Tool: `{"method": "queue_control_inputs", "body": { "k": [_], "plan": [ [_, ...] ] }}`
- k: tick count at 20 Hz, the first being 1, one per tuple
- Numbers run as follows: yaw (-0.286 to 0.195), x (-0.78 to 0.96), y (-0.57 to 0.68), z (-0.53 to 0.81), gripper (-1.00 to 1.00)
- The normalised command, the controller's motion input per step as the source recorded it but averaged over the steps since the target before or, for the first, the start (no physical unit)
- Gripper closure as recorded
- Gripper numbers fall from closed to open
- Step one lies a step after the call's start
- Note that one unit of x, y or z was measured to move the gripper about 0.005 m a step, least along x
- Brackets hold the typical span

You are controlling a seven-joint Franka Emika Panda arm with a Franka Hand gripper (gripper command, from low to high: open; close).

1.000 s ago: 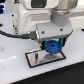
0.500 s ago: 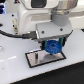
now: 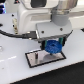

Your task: Insert the blue gear onto the right peg, followed by the red gear

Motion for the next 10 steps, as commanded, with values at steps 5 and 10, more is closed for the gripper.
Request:
{"method": "queue_control_inputs", "body": {
  "k": [5, 10],
  "plan": [
    [0.0, 0.11, -0.06, 0.17, 1.0],
    [0.0, 0.24, -0.09, -0.08, 1.0]
  ]
}}
